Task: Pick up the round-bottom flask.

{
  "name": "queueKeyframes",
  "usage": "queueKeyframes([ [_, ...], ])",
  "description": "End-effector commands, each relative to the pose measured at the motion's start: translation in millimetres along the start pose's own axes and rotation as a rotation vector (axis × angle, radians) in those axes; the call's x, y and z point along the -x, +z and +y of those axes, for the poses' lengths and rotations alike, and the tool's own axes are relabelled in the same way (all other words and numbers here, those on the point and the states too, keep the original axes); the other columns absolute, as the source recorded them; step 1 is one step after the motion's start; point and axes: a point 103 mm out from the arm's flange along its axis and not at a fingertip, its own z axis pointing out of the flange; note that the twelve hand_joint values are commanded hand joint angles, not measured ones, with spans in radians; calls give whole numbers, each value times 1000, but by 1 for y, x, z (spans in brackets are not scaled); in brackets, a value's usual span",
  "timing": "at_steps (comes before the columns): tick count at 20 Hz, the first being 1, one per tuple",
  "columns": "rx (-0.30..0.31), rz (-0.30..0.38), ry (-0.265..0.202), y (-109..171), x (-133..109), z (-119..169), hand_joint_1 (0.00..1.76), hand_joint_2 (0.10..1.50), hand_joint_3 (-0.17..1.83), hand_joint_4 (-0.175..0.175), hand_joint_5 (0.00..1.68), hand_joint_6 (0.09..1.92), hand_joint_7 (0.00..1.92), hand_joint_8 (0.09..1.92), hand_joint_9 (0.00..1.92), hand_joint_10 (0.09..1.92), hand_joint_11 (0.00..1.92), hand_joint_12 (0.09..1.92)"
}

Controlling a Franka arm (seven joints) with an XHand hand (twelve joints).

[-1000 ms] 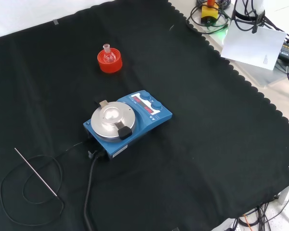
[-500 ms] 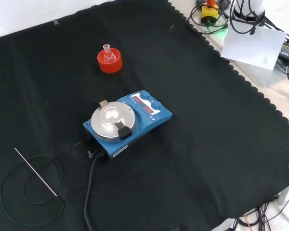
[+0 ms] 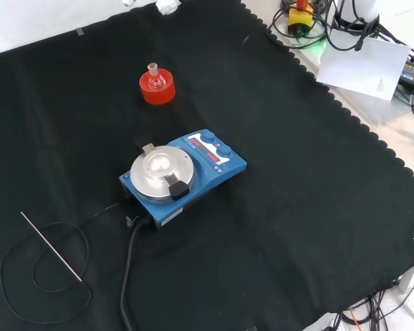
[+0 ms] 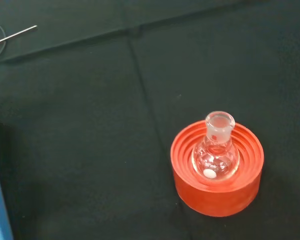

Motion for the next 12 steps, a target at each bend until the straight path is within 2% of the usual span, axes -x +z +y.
queueKeyframes([
  [1, -2, 50, 42, 38, 21, 5, 410, 1166, 234, -57, 430, 87, 152, 567, 259, 712, 0, 1305],
  [12, -44, 77, 79, 82, 36, 13, 670, 988, 231, -61, 482, 87, 190, 602, 318, 714, 0, 1352],
])
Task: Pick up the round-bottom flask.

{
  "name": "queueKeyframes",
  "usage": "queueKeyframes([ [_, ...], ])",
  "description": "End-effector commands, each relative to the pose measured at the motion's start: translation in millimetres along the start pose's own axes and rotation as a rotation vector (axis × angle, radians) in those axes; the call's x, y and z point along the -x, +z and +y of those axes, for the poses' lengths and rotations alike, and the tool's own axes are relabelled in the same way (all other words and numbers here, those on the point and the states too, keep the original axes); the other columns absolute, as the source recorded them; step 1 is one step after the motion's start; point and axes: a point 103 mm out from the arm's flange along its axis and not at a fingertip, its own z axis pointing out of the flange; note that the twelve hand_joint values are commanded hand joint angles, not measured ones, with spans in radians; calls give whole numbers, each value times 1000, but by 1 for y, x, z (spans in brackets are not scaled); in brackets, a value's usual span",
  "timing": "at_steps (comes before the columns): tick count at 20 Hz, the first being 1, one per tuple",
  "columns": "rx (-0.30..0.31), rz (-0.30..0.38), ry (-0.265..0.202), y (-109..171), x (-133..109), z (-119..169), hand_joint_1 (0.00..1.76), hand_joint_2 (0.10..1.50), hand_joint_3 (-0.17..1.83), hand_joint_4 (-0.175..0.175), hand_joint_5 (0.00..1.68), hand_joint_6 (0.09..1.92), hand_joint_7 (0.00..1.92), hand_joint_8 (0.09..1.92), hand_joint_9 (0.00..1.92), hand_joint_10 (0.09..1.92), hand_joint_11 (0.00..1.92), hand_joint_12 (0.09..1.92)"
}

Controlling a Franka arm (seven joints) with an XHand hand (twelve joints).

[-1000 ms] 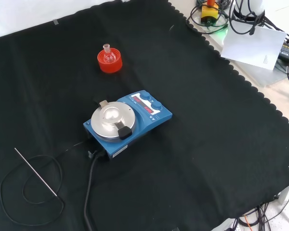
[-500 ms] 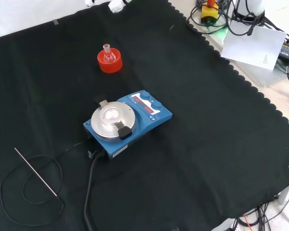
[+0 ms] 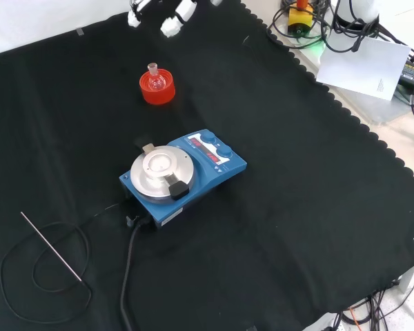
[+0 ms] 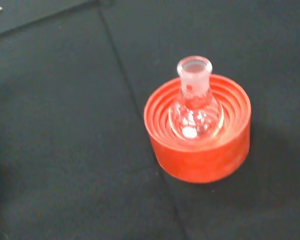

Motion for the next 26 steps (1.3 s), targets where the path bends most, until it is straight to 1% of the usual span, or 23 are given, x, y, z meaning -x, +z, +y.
queueKeyframes([
  [1, -25, 17, 25, 25, 11, 6, 691, 952, 278, -60, 489, 87, 191, 606, 323, 711, 0, 1357],
  [4, -31, 19, 35, 38, 15, 9, 743, 844, 439, -56, 510, 87, 196, 618, 333, 711, 0, 1362],
  [11, -37, 21, 46, 59, 21, 15, 792, 743, 562, -52, 526, 87, 204, 631, 346, 716, 0, 1385],
  [19, -37, 5, 46, 68, 22, 18, 814, 696, 585, -51, 537, 87, 212, 638, 356, 719, 7, 1397],
  [24, -43, 9, 46, 72, 23, 20, 824, 679, 596, -51, 541, 87, 214, 640, 359, 719, 10, 1397],
  [26, -49, 15, 48, 78, 25, 27, 829, 673, 600, -51, 542, 87, 215, 640, 360, 719, 11, 1396],
])
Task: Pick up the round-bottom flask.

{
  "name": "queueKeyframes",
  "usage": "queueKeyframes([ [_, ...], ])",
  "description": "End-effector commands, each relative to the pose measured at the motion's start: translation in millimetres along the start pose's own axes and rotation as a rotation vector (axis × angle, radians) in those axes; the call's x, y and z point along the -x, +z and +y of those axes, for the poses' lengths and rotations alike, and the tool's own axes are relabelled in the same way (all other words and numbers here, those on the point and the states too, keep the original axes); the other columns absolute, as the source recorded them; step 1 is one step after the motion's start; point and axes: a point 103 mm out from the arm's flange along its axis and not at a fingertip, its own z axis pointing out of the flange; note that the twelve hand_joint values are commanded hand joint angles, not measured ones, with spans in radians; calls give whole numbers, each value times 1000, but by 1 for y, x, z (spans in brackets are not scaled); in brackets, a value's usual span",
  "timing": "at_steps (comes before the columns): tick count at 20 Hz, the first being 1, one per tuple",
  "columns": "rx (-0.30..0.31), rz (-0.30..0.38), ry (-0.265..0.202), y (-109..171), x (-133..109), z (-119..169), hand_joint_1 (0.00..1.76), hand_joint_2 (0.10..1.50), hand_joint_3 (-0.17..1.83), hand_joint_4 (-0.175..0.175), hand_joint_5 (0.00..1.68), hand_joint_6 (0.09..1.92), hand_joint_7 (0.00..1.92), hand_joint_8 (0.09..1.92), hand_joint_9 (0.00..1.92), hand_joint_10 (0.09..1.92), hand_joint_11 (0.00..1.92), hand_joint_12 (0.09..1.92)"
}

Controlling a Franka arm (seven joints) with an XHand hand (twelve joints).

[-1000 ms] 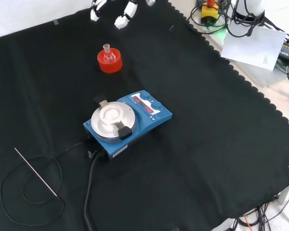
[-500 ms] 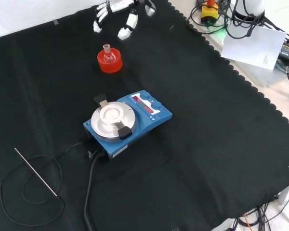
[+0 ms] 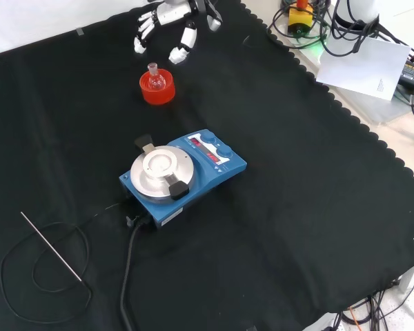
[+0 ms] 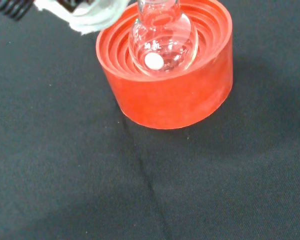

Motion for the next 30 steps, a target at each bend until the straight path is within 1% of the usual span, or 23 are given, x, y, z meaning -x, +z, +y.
queueKeyframes([
  [1, -6, 13, 3, 11, 5, 13, 831, 670, 601, -51, 542, 87, 215, 640, 361, 719, 11, 1396],
  [10, 6, 24, 14, 24, 14, 27, 838, 661, 613, -53, 548, 87, 219, 643, 369, 719, 14, 1396],
  [15, 10, 26, 12, 25, 14, 28, 840, 659, 617, -55, 564, 87, 230, 647, 374, 719, 16, 1395],
  [18, 17, 24, 7, 28, 16, 31, 843, 658, 620, -57, 583, 87, 270, 662, 386, 722, 17, 1395],
  [26, 27, 29, 12, 31, 13, 33, 868, 657, 625, -58, 655, 88, 296, 663, 415, 721, 49, 1395],
  [30, 38, 26, 17, 33, 14, 40, 883, 655, 625, -59, 679, 104, 299, 661, 424, 717, 62, 1392],
])
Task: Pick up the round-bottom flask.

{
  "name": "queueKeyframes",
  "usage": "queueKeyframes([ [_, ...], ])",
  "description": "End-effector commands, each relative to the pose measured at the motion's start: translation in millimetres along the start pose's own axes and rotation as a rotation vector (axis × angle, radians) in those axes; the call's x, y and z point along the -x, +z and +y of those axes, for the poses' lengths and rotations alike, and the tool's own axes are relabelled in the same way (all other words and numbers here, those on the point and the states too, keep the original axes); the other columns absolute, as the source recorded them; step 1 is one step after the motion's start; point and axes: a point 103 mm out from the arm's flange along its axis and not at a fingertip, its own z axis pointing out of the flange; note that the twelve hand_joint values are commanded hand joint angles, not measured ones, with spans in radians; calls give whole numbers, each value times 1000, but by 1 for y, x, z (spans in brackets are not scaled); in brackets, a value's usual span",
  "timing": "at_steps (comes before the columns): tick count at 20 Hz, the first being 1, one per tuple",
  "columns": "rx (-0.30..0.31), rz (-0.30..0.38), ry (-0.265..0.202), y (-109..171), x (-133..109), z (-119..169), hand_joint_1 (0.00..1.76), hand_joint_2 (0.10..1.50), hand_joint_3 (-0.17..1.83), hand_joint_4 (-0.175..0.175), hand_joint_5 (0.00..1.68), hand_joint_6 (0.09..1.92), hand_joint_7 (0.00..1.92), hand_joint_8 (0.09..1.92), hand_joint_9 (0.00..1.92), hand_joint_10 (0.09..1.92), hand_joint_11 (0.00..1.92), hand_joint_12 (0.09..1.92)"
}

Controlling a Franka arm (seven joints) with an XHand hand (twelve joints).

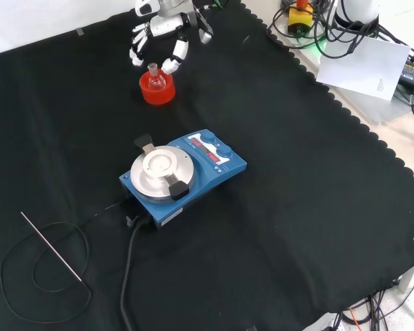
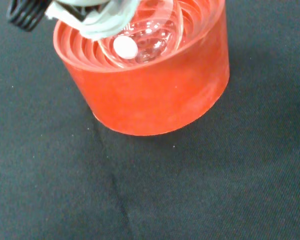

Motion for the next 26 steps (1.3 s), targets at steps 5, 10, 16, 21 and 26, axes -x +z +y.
queueKeyframes([
  [5, 35, -4, 1, 3, -1, 7, 889, 654, 629, -61, 700, 122, 302, 658, 432, 712, 71, 1386],
  [10, 45, -8, -7, 2, -5, 9, 893, 653, 633, -60, 721, 143, 305, 655, 438, 706, 76, 1381],
  [16, 52, -18, -13, 4, -7, 9, 898, 654, 638, -60, 686, 399, 313, 642, 459, 680, 82, 1378],
  [21, 51, -29, -11, 5, -6, 11, 913, 655, 646, -61, 671, 695, 324, 649, 476, 681, 96, 1376],
  [26, 54, -28, -10, 5, -6, 11, 922, 658, 647, -63, 710, 743, 330, 651, 483, 682, 108, 1375],
])
